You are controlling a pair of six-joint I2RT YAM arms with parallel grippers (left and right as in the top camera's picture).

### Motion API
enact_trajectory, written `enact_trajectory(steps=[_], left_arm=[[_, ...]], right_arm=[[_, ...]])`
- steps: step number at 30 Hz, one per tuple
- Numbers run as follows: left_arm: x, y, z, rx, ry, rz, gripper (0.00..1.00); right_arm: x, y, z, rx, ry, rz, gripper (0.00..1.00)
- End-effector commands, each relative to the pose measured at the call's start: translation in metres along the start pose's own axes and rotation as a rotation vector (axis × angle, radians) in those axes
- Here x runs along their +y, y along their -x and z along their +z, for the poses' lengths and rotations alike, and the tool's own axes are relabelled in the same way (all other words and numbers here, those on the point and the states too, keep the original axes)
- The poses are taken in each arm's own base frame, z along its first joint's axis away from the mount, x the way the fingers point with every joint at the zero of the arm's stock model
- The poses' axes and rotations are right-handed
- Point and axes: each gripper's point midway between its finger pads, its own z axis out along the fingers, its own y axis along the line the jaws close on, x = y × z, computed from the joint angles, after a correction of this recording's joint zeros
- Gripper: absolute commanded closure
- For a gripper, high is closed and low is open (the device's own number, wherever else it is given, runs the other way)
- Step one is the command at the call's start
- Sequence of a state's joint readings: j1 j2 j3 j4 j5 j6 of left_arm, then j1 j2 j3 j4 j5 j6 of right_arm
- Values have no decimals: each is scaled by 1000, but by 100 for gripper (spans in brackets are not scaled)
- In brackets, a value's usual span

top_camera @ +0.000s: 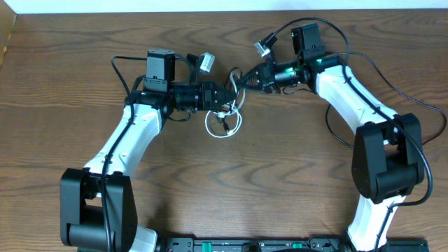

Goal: Untangle cables

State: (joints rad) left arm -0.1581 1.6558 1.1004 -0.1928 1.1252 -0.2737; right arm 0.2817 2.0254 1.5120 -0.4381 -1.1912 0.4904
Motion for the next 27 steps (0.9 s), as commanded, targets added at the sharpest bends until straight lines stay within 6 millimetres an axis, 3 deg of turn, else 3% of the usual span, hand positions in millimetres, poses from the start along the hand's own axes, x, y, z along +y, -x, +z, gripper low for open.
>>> enact_trajectory(steps=[1,11,15,20,27], left_arm=[[1,11,-3,-33,32,40,93],[22,22,-18,-88,117,13,92],[42,24,-28,-114,202,-41,92],[60,22,-43,-132,271,-103,92],[82,29,-76,-200,309,-190,93]], right_arm=[[-29,6,-6,-62,-190,-25,99],[-84,-12,-39,-31,-461,-21,99],[-108,-18,-57,-22,-607,-3,99],[-140,-25,-87,-20,-835,35,99],[-167,-32,-130,-23,-1085,75,99]])
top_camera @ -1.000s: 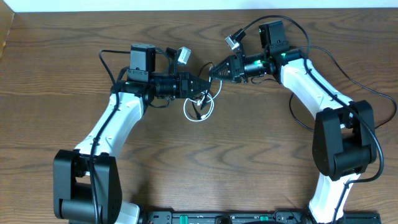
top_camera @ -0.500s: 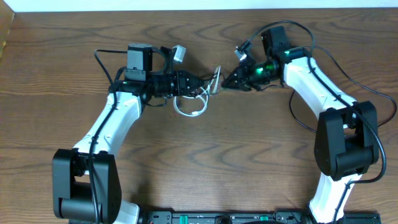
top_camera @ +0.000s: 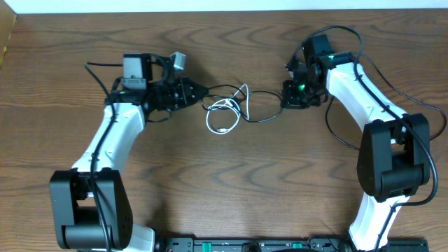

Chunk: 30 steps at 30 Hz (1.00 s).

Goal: Untangle cables

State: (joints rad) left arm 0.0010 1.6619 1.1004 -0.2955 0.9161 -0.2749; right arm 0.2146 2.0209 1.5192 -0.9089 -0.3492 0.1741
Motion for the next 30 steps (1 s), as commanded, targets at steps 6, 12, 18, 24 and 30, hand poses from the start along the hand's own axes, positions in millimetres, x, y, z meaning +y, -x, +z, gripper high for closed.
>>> enact_trajectory(steps=[6,12,18,24,30], left_arm=[[20,35,-53,-132,-41,-117,93],[2,58,-98,-235,-172,-59,93],[-7,61,-104,-253,-173,-26,93],[3,64,-103,-275,-117,-40,92],[38,65,-102,-313,65,-124,93]], right_arm=[[-67,6,-17,-38,-277,42,99],[-75,13,-20,-68,-254,77,99],[5,21,-19,-84,205,-83,58],[61,19,-22,-82,417,-146,38],[102,1,-7,-36,437,-232,36]])
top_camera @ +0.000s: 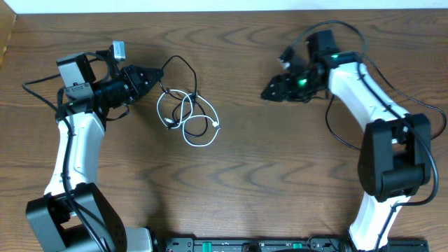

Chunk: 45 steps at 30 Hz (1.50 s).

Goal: Untangle cables

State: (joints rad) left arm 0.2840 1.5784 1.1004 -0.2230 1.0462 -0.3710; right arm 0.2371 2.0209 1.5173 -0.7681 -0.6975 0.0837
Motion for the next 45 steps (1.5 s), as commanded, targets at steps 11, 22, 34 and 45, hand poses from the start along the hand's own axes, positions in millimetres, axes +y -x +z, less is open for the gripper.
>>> enact_trajectory(steps=[11,22,34,45], left_arm=[[51,13,-12,-104,326,-54,93],[56,1,-13,-62,345,-69,93],[72,-11,-19,-14,437,-26,93],[77,-18,-15,7,485,10,92]], right_arm=[[97,7,64,-63,42,-270,37],[150,35,100,-286,-62,-420,54],[146,26,177,-302,-9,-409,56],[149,27,184,-316,26,-310,42]])
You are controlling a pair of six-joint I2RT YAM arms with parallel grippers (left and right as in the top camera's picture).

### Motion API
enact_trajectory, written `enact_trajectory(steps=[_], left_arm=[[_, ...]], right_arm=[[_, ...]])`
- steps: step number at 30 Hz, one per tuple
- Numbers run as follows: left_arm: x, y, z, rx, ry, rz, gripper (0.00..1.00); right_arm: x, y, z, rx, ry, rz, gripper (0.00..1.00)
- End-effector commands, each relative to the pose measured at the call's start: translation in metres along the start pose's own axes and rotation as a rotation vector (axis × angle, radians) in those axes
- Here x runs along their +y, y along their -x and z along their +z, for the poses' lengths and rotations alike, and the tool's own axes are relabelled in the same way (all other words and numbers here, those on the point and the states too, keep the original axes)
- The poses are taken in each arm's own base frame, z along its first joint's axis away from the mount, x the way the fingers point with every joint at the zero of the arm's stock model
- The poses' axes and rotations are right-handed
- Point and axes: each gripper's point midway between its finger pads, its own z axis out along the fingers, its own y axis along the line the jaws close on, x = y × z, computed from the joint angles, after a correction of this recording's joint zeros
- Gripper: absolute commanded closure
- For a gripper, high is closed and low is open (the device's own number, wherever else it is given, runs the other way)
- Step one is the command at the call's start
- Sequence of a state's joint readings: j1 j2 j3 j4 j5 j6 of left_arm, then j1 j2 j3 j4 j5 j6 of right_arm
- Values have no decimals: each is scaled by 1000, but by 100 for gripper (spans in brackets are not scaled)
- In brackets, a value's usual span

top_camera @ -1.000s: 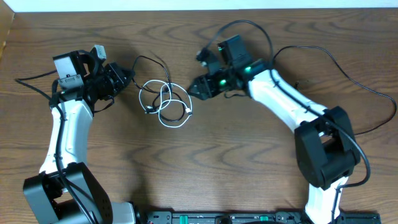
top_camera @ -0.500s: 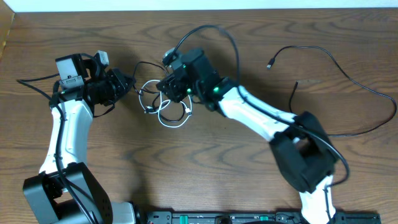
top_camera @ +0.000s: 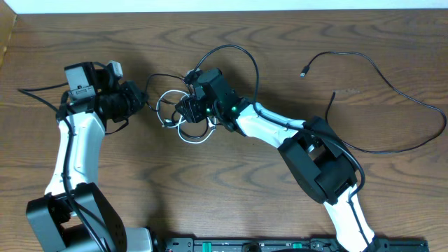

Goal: Untangle cables

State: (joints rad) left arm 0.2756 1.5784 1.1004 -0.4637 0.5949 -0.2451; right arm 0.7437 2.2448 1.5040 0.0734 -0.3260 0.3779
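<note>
A tangle of white cable loops (top_camera: 183,127) with a thin black cable (top_camera: 166,75) running through it lies left of the table's centre. My left gripper (top_camera: 144,103) sits at the tangle's left edge and looks shut on the black cable's end. The right arm stretches far across to the left. Its gripper (top_camera: 184,110) is down among the white loops, and its jaws are too dark to read. A second, long black cable (top_camera: 392,89) lies loose on the right half of the table, one plug end at its upper left.
The right arm's own wiring (top_camera: 238,50) arches above its wrist. The right arm's base (top_camera: 329,175) stands at centre right and the left arm's base (top_camera: 70,217) at lower left. The wooden table (top_camera: 231,189) fills the view.
The right gripper has moved from the upper right of the table across to the white loops. The left gripper has turned and sits slightly lower. The tangle is bunched closer together, and the long black cable shows whole.
Both grippers first met at the tangle in the middle. Then they stood apart with a black cable stretched between them. Later the left gripper had the tangle at the far left while the right hung at upper right. Now the right gripper is at the tangle again.
</note>
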Motion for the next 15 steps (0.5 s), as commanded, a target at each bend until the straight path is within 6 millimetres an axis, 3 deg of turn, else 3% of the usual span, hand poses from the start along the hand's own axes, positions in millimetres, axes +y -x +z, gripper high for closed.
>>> enact_trajectory(steps=[1,5,9,15], left_arm=[[-9,0,1,-5,4,55,92],[-17,-3,4,4,-5,74,93],[-13,-2,5,-5,27,80,92],[-11,-2,6,-8,37,80,92]], right_arm=[[5,1,3,-7,9,75,42],[3,-15,12,31,22,172,42],[20,-28,21,81,159,174,49],[36,-9,20,7,237,127,53]])
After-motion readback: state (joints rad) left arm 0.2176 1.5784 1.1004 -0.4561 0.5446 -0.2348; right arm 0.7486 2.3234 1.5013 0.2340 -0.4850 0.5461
